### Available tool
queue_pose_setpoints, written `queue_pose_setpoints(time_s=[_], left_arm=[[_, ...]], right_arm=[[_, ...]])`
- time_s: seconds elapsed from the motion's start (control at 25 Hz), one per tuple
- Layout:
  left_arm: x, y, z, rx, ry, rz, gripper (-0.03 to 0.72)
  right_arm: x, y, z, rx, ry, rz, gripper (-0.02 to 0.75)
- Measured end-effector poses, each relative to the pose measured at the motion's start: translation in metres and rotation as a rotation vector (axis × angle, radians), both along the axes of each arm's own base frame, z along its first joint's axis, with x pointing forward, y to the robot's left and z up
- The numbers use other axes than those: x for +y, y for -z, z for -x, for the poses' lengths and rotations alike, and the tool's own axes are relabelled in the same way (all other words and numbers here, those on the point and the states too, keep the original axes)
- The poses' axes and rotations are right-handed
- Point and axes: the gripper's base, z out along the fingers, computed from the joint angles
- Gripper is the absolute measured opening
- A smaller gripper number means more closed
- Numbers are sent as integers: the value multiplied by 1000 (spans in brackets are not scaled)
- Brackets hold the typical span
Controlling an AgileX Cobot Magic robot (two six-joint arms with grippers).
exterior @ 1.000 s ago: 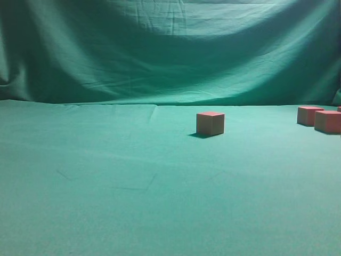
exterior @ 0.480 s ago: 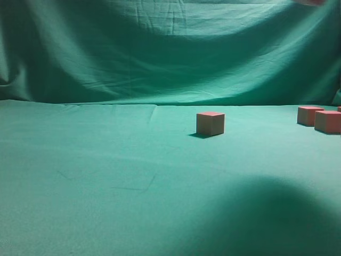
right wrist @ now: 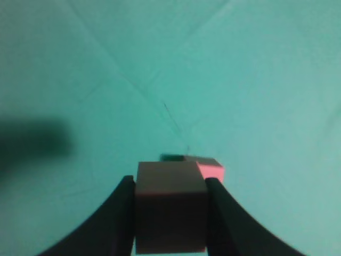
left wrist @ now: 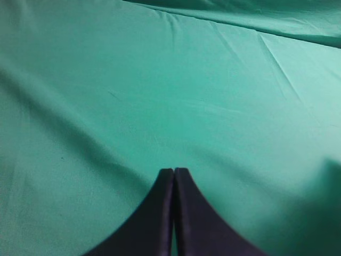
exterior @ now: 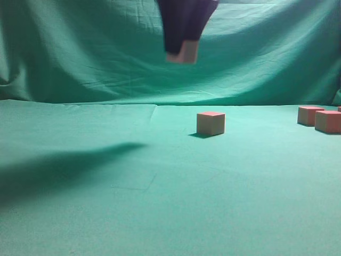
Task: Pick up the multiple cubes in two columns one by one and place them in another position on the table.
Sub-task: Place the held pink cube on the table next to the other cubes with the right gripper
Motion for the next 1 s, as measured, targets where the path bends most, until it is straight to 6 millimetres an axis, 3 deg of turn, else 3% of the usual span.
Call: queue_pose_setpoints(time_s=[0.12,0.28,0.72,1.0], left_arm=[[0,0,0,0,0,0,0],[0,0,0,0,0,0,0],[0,0,0,0,0,0,0],[0,0,0,0,0,0,0]], right_arm=[[18,20,-9,0,-97,33,273],[26,42,-16,6,-201,82,273],[34,75,-31,-55,-393,153,273],[23,87,-43,-52,-408,178,273]])
